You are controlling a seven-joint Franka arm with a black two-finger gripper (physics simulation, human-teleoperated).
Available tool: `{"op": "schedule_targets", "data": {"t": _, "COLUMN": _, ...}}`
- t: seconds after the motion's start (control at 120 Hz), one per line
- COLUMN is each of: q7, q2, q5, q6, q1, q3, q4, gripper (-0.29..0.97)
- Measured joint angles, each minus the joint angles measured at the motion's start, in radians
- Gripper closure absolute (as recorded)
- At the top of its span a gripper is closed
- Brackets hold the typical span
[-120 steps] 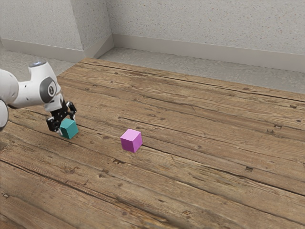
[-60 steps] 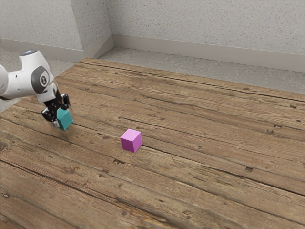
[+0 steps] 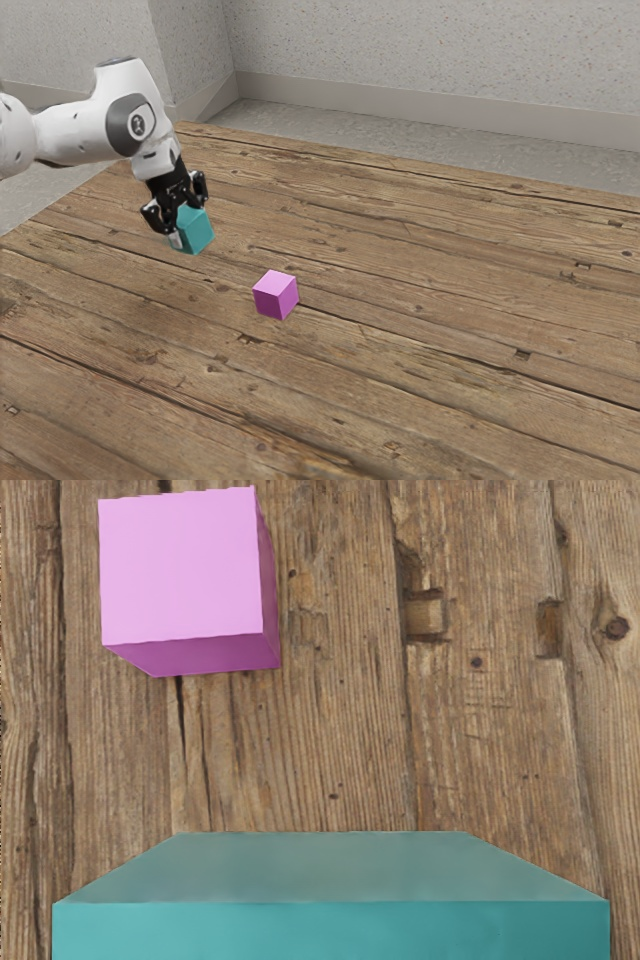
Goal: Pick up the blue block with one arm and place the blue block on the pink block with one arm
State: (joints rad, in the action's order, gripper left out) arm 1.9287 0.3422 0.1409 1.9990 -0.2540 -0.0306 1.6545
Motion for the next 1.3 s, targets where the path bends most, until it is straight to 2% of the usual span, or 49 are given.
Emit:
{"op": "schedule_targets", "data": {"t": 0.083, "q7": -0.035, "q2": 0.015, "q5": 0.005, "q6": -0.011, "q1": 0.038, "q3": 0.000, "q4": -0.012, "gripper": 0.30}}
{"op": "schedule_targets", "data": {"t": 0.292, "q7": -0.108, "q2": 0.132, "q5": 0.010, "q6": -0.027, "q1": 0.111, "q3": 0.000, "q4": -0.142, "gripper": 0.30}}
{"op": "schedule_targets", "data": {"t": 0.608, "q7": -0.195, "q2": 0.182, "q5": 0.004, "q6": -0.034, "q1": 0.171, "q3": 0.000, "q4": -0.155, "gripper": 0.30}}
{"op": "schedule_targets", "data": {"t": 1.3, "q7": -0.270, "q2": 0.265, "q5": -0.033, "q6": -0.033, "q1": 0.204, "q3": 0.002, "q4": -0.224, "gripper": 0.30}}
